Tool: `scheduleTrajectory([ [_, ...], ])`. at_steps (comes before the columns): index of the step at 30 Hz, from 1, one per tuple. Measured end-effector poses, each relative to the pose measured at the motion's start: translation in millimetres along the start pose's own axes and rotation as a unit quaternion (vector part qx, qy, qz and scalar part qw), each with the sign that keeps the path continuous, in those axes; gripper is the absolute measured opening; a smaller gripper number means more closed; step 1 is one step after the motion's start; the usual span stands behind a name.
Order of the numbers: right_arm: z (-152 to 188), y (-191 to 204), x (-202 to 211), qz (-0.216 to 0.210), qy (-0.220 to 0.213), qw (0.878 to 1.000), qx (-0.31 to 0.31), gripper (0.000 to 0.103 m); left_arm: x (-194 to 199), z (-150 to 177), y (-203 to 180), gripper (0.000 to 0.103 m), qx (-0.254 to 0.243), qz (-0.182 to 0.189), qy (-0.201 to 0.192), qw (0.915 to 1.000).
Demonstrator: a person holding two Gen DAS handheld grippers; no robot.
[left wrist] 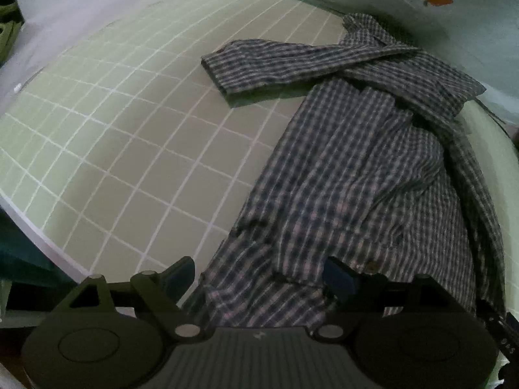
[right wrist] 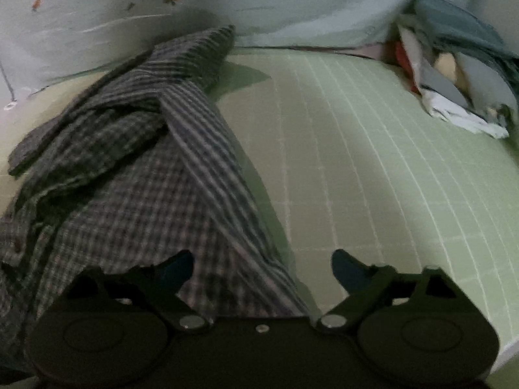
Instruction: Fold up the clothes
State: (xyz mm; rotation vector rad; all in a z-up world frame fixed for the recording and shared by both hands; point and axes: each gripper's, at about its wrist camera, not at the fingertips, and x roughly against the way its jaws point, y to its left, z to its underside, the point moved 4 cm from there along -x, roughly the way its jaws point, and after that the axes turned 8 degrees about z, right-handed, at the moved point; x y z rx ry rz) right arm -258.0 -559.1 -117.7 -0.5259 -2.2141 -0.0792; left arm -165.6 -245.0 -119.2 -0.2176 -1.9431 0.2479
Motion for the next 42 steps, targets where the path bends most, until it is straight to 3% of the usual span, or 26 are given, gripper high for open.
scheduleTrajectory([
  [4,4.6,-15.0,8.3,0.012,0.004,0.999,-0.036,0.080,-1.8,-0.8,0.1,0.087,-0.013,0.017,0.003,0.9998],
  [5,6.8,-16.2,9.7,0.013,0.008,0.999,-0.043,0.074,-2.2,-1.3,-0.2,0.087,-0.019,0.022,0.004,0.9996],
  [7,13.6,-13.4,12.7,0.009,0.018,0.998,-0.051,0.054,-2.2,-2.6,1.6,0.087,-0.035,0.034,0.008,0.9988],
  [9,22.8,-5.8,15.4,0.014,0.032,0.998,-0.050,0.012,-1.7,-4.0,6.2,0.087,-0.056,0.044,0.013,0.9974],
  [10,26.5,-0.8,17.3,0.021,0.035,0.998,-0.051,0.007,-0.9,-5.3,10.7,0.087,-0.066,0.046,0.017,0.9966],
  [16,33.0,49.6,48.5,0.036,0.018,0.998,-0.054,0.005,18.1,-13.4,52.7,0.087,-0.096,0.066,0.015,0.9931],
  [25,19.7,154.2,80.3,-0.003,-0.015,0.999,-0.039,0.005,42.7,-41.5,123.1,0.088,-0.110,0.085,-0.005,0.9903],
  [28,29.7,182.0,71.4,-0.019,0.005,0.998,-0.053,0.007,46.9,-45.6,145.0,0.088,-0.119,0.080,-0.007,0.9897],
  [30,40.7,195.8,60.7,-0.026,0.030,0.997,-0.064,0.014,48.1,-47.7,159.8,0.088,-0.117,0.074,-0.005,0.9904],
  [31,44.9,200.1,58.1,-0.027,0.036,0.997,-0.071,0.016,48.6,-49.4,166.4,0.088,-0.113,0.071,-0.005,0.9911],
  [33,45.5,202.4,60.7,-0.030,0.030,0.995,-0.085,0.030,49.4,-53.2,177.7,0.088,-0.104,0.066,-0.006,0.9924],
  [39,37.6,188.0,77.8,-0.029,-0.014,0.989,-0.147,0.037,43.8,-57.3,181.0,0.088,-0.100,0.064,0.002,0.9929],
  [42,38.9,175.9,72.7,-0.010,-0.008,0.986,-0.166,0.037,38.1,-55.5,170.8,0.088,-0.110,0.068,0.011,0.9915],
])
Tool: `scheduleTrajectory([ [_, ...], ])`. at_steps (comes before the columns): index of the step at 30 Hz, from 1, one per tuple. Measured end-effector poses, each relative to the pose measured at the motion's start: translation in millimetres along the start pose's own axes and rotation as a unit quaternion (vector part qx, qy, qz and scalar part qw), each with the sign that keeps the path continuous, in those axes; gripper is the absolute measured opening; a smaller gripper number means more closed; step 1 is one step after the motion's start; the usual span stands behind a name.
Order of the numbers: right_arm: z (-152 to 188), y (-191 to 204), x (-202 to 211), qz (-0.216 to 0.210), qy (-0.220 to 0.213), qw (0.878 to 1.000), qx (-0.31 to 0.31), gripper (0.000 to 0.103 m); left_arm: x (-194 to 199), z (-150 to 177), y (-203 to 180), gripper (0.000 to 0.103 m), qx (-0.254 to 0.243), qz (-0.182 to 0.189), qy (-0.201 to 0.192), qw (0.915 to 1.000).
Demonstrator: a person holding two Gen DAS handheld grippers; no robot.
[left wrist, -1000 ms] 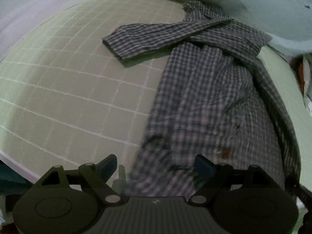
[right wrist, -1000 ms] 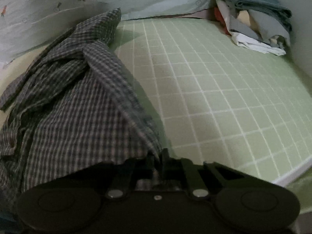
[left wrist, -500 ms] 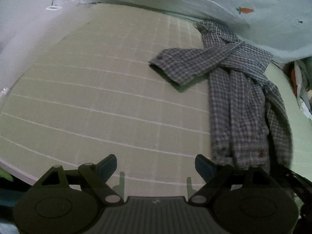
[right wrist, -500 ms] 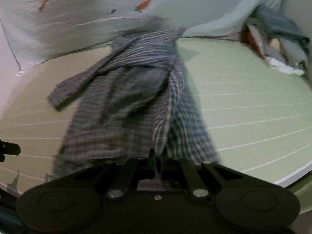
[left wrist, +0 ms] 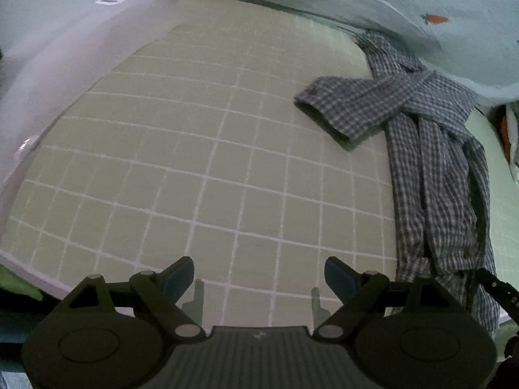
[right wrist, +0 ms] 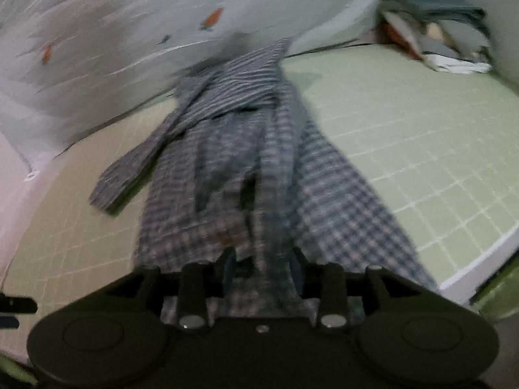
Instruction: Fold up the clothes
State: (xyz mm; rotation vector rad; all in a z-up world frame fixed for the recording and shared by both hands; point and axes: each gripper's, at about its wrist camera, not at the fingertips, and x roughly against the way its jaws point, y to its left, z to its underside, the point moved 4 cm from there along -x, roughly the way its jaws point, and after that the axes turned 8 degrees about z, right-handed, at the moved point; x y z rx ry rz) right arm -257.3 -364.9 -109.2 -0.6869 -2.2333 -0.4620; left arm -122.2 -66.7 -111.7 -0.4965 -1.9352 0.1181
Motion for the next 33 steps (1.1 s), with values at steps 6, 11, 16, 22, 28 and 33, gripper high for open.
scheduleTrajectory([
  [6,-2.3,-11.0,-16.6,-0.009,0.043,0.999,0.025,0.036,-17.9,-8.3,-28.6,0.088,-0.012,0.000,0.006,0.9999],
  [11,-44.8,-20.8,-15.5,-0.013,-0.005,0.998,0.064,0.076,-33.1,-28.7,-51.9,0.089,0.001,-0.013,-0.004,0.9999],
  [16,-84.4,-38.4,-33.3,0.022,-0.027,0.995,0.095,0.095,-52.5,-54.2,-78.6,0.095,-0.003,-0.022,-0.011,0.9997],
  [22,-118.9,-54.0,-67.7,0.030,-0.027,0.997,0.070,0.096,-85.4,-87.6,-106.8,0.095,-0.063,-0.053,-0.004,0.9966],
  [28,-153.5,-40.0,-105.3,0.031,-0.041,0.996,0.071,0.096,-119.5,-130.4,-114.8,0.095,-0.104,-0.053,0.001,0.9932],
  [33,-180.1,-26.9,-139.9,0.037,-0.036,0.997,0.061,0.096,-147.0,-143.7,-130.4,0.095,-0.211,-0.079,0.024,0.9740],
])
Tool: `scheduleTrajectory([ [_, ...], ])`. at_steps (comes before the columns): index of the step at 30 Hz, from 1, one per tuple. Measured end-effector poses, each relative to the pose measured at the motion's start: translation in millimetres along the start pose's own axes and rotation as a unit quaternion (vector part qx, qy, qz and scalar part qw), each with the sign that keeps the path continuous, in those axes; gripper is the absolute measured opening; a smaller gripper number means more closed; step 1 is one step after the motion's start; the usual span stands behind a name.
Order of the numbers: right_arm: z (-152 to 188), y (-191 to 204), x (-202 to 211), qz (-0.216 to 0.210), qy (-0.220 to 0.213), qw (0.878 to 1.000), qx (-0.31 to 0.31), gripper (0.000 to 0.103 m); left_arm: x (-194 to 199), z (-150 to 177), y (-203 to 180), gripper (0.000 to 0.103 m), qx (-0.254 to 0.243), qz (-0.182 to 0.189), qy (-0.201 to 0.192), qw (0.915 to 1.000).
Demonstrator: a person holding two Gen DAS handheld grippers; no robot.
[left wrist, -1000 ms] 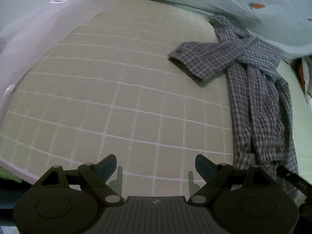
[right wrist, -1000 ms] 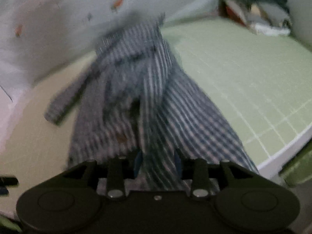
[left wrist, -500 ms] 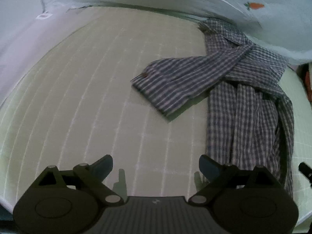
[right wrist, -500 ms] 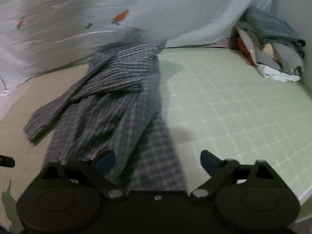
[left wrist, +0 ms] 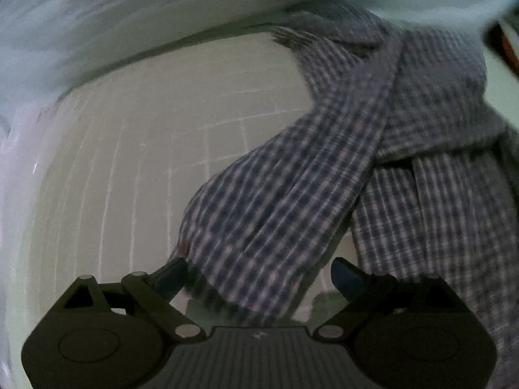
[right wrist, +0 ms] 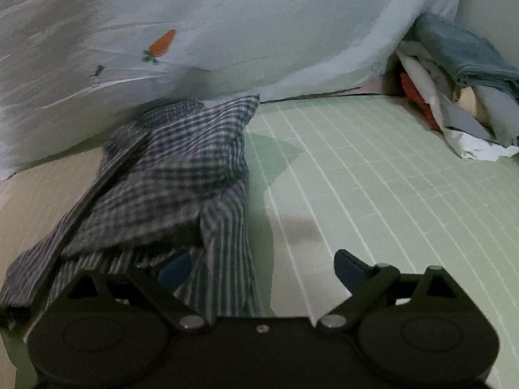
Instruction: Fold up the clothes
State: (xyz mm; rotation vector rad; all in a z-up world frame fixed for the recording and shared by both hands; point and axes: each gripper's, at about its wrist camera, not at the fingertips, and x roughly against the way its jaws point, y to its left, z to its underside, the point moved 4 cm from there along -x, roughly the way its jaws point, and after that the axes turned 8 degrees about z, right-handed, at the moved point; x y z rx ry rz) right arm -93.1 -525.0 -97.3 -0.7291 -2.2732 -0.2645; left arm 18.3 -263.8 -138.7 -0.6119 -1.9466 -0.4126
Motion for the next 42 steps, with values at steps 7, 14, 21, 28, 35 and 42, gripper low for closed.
scheduleTrajectory([
  [7,3.4,10.7,-12.1,0.016,0.027,0.999,0.009,0.096,-1.1,5.8,5.7,0.057,-0.007,0.018,-0.018,0.9996],
  [14,10.7,0.8,-13.1,0.036,0.042,0.998,-0.004,0.095,25.1,-19.0,64.4,0.012,0.051,0.050,-0.060,0.9957],
  [21,10.5,3.5,-11.2,0.031,0.036,0.999,0.009,0.095,71.4,-60.0,170.7,0.029,0.249,0.062,-0.197,0.9464],
  [28,10.8,7.4,-10.7,0.030,0.039,0.999,0.017,0.095,63.9,-51.4,182.3,0.078,0.263,-0.021,-0.180,0.9478],
  [35,3.2,13.0,-11.4,0.025,0.033,0.999,0.029,0.095,21.7,-12.6,164.4,0.083,0.256,-0.002,-0.098,0.9617],
  [42,-32.5,30.9,-24.5,0.005,0.012,1.000,0.018,0.093,-4.9,-27.8,164.4,0.083,0.269,0.010,-0.089,0.9590],
])
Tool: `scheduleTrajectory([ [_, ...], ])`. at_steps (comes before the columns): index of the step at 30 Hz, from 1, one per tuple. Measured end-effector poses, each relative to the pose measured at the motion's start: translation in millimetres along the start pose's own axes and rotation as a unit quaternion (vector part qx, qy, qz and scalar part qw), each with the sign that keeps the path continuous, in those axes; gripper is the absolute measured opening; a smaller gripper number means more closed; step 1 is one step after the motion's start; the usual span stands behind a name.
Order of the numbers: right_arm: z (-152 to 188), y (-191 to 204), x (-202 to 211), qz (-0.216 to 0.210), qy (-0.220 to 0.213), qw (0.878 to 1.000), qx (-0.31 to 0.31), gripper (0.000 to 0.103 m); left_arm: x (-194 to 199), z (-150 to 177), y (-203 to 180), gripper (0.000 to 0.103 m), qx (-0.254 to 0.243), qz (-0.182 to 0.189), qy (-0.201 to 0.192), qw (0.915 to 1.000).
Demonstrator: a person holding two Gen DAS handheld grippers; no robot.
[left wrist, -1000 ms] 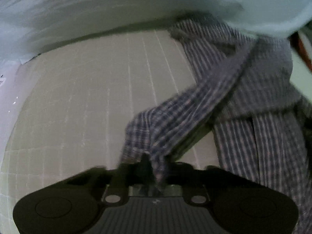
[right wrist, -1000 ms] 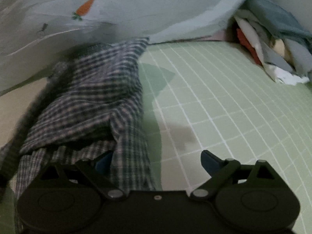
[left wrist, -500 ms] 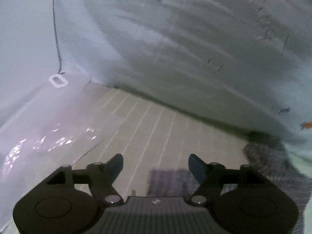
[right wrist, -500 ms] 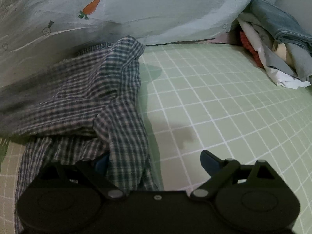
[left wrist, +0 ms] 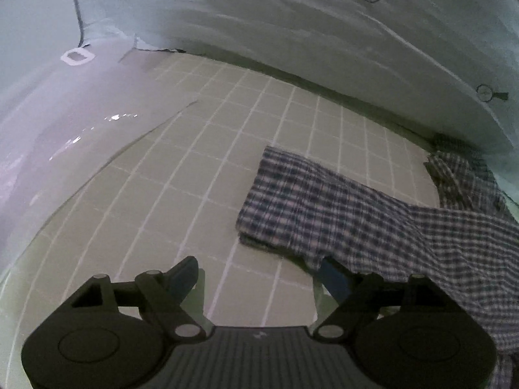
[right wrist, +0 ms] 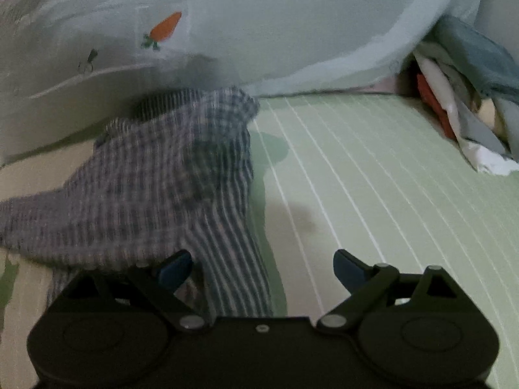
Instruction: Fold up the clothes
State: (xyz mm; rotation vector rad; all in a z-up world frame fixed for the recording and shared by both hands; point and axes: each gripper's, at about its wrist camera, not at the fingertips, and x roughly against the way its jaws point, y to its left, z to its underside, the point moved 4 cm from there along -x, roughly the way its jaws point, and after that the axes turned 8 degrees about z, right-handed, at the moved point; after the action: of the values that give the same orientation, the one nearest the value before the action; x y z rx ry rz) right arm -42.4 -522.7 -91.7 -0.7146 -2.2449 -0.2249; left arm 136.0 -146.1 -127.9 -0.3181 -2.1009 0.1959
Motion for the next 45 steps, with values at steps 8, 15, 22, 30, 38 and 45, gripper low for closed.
scheduleTrajectory([
  [8,-61.5,36.6,-42.2,-0.060,-0.011,0.998,-0.016,0.065,-29.2,-19.5,-7.2,0.079,0.017,-0.007,-0.006,0.9998],
  [15,-86.8,50.3,-77.7,-0.092,0.008,0.995,-0.022,0.004,-31.1,-30.0,-5.0,0.013,0.025,0.020,-0.033,0.9990],
  [22,-118.7,55.9,-53.2,-0.121,-0.043,0.991,-0.026,0.002,24.9,-53.7,-4.1,0.007,0.034,0.036,-0.117,0.9918],
  [30,-117.1,92.3,-78.2,-0.139,-0.020,0.990,0.013,0.011,39.1,-59.8,17.6,0.007,0.050,-0.011,-0.138,0.9891],
  [38,-89.3,74.1,-96.3,-0.091,0.014,0.995,-0.039,0.048,15.2,-31.2,41.3,0.008,0.095,-0.024,-0.091,0.9910],
  [45,-109.0,71.1,-142.8,-0.085,0.035,0.995,-0.045,0.024,5.3,-24.1,46.2,0.008,0.094,-0.034,-0.074,0.9922],
])
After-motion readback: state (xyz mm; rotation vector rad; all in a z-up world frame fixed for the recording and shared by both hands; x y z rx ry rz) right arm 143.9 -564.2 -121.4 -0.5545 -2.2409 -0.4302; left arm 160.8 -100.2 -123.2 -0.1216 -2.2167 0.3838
